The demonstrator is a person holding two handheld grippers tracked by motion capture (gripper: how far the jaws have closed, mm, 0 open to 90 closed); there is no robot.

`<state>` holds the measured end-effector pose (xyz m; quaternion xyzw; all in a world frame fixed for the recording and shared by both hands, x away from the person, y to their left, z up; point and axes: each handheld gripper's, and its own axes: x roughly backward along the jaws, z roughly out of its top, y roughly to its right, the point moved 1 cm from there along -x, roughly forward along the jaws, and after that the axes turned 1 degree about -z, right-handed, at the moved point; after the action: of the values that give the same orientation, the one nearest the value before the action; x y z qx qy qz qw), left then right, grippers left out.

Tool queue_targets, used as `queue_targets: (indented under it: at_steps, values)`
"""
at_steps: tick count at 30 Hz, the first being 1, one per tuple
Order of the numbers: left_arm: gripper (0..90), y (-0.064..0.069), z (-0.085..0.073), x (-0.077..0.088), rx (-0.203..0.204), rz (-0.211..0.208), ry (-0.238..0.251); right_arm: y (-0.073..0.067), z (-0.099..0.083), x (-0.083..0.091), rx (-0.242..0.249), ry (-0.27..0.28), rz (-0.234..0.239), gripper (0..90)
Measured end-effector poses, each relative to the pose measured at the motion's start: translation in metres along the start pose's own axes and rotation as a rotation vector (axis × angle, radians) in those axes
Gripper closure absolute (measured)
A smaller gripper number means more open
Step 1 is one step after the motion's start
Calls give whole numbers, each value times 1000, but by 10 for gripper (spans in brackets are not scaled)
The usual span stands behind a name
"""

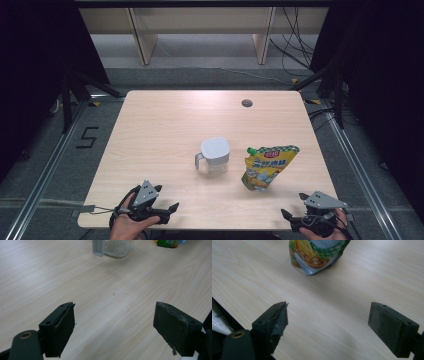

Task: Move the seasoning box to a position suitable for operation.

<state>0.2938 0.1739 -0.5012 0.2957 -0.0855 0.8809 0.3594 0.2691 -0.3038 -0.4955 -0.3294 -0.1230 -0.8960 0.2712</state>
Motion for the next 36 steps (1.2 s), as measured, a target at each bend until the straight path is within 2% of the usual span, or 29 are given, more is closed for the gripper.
queue_targets:
  at_steps: [4,5,6,7,8,9,10,11,13,14,15,16,18,19,20,23,24,25,28,29,30,31,32,33,34,35,36]
  values:
    - [174,0,1,0,-2,-1,-2,2,-1,0,-47,-19,34,171]
    - [175,-1,1,0,-14,1,-8,3,-1,0,-40,-15,42,171]
    - [176,-2,1,1,-25,3,-21,3,-1,0,-30,-8,36,172]
    - [176,-2,1,2,-36,4,-21,3,-1,2,-26,2,7,175]
    - [177,-2,1,1,-36,4,-13,-1,-1,2,-72,-8,32,180]
    - [177,0,1,0,4,5,2,-1,-1,1,-70,-9,19,182]
    - [178,-1,1,1,-4,7,3,0,-1,1,-50,1,18,182]
    - [179,-1,2,1,-12,11,5,1,0,0,-42,-6,43,183]
    - [179,-4,3,2,-36,22,-5,1,0,0,-41,-4,44,183]
    - [180,-3,4,3,-10,16,-2,1,0,0,-43,-5,45,183]
    - [182,-2,5,2,-12,14,11,1,-1,0,-46,-6,46,183]
    - [182,-4,6,4,-37,9,-4,1,-1,0,-46,-7,45,186]
    - [184,-3,7,3,-27,9,6,2,0,0,-39,-7,52,187]
    - [186,-4,8,3,-39,6,-5,2,0,0,-36,-4,46,187]
    - [187,-3,9,1,-10,4,16,2,-1,0,-39,-3,48,187]
    - [210,-3,16,-4,-5,-5,24,3,-1,0,-53,-3,54,189]
    - [239,-2,18,-8,5,-8,41,3,-1,0,-46,-1,48,189]
    - [263,-3,21,-10,-27,-12,31,3,-1,0,-47,0,48,189]
    - [294,-4,28,-19,-8,-24,60,3,-1,0,-45,-2,50,195]
    - [304,-7,32,-23,-21,-33,66,4,-2,1,-51,-7,53,197]
    - [315,-8,35,-27,-4,-35,80,3,-3,2,-65,-7,43,197]
    - [328,-11,38,-31,-27,-35,81,4,-3,2,-58,-6,51,197]
    - [335,-12,41,-34,-15,-39,88,3,-3,3,-50,0,38,197]
    - [349,-15,45,-39,-15,-41,93,4,-3,3,-60,-1,46,197]
    - [370,-16,47,-43,-16,-45,102,2,-4,5,-75,-4,20,197]
    - [377,-18,49,-47,3,-52,117,5,-4,3,-54,4,45,197]
    - [388,-19,51,-51,28,-54,122,5,-5,3,-56,4,4,197]
